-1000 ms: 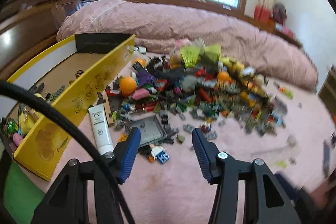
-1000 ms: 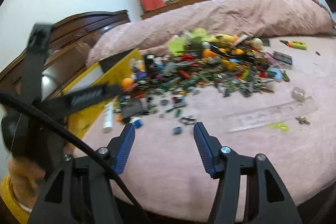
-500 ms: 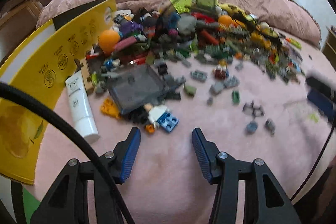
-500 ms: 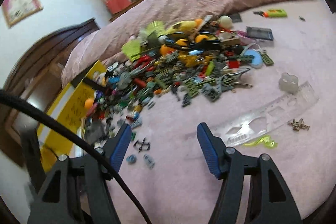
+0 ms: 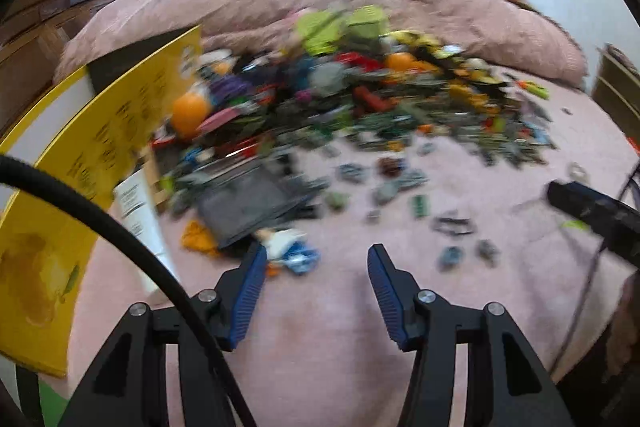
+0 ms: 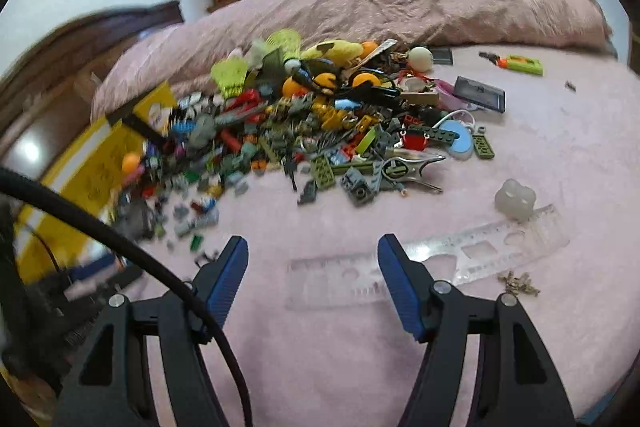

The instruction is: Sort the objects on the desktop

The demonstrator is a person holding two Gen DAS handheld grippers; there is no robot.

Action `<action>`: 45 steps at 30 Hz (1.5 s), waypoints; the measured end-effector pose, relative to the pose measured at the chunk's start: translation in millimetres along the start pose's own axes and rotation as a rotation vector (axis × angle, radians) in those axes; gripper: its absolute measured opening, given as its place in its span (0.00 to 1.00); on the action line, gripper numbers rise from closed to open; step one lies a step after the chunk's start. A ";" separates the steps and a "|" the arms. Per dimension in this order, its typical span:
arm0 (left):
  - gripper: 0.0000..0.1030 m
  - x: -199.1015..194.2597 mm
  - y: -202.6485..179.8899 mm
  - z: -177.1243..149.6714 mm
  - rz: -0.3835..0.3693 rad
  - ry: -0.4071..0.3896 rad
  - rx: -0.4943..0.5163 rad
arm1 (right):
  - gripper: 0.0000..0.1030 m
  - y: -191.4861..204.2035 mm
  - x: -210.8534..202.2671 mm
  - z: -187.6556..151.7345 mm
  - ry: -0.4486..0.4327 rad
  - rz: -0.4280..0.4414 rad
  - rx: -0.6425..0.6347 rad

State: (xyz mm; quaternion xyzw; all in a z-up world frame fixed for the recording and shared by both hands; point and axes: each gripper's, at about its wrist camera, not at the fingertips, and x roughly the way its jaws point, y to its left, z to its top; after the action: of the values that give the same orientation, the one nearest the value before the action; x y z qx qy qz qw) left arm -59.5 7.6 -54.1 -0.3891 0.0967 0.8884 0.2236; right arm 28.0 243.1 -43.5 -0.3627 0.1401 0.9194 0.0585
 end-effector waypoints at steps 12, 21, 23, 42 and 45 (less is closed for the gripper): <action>0.53 16.7 -44.0 -2.0 -0.082 0.052 0.039 | 0.67 -13.6 0.2 -18.5 -0.004 -0.035 0.014; 0.53 17.8 -41.8 -1.5 -0.081 0.049 0.021 | 0.67 -20.2 1.2 -15.6 0.005 -0.025 0.053; 0.53 15.3 -39.7 -4.0 -0.088 0.037 0.026 | 0.67 -19.6 -0.3 -15.2 -0.001 -0.019 0.056; 0.53 16.0 -58.3 -9.3 -0.104 -0.007 0.099 | 0.67 -20.3 0.0 -13.1 0.017 -0.001 0.078; 0.53 16.4 -56.1 -6.8 -0.112 0.003 0.073 | 0.67 -19.9 -0.1 -13.0 0.015 -0.001 0.074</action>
State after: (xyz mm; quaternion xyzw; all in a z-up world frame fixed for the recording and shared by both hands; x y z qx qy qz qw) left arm -38.4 60.0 -70.6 -0.3866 0.1071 0.8699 0.2869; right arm 40.7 258.1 -56.8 -0.3672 0.1744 0.9109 0.0712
